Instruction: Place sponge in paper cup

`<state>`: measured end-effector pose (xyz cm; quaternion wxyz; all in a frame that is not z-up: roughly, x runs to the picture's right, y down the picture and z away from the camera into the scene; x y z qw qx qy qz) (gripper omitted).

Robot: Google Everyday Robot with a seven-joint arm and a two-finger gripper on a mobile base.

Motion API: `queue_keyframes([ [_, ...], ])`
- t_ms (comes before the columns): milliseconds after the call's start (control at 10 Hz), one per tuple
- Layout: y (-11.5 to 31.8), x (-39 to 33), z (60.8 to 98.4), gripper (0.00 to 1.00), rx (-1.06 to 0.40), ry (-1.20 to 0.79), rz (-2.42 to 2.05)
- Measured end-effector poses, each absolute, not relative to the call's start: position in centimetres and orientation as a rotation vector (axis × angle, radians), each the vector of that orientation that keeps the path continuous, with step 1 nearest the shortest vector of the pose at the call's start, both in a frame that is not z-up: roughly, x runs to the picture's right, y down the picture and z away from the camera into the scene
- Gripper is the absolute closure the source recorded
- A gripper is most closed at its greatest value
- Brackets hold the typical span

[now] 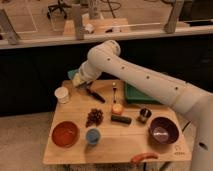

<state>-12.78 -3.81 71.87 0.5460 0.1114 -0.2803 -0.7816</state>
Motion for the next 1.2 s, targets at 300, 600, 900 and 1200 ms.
queue_keyframes([
  [300,-1.9,-15.8,73.9,1.00,0.254,-0.617,-1.925],
  [600,-1.4,-16.4,74.6,1.00,0.246,-0.595,-1.939],
  [900,-1.4,-16.6,74.6,1.00,0.246,-0.598,-1.940],
  [1200,-2.1,-16.9,74.4,1.00,0.276,-0.568,-1.957],
])
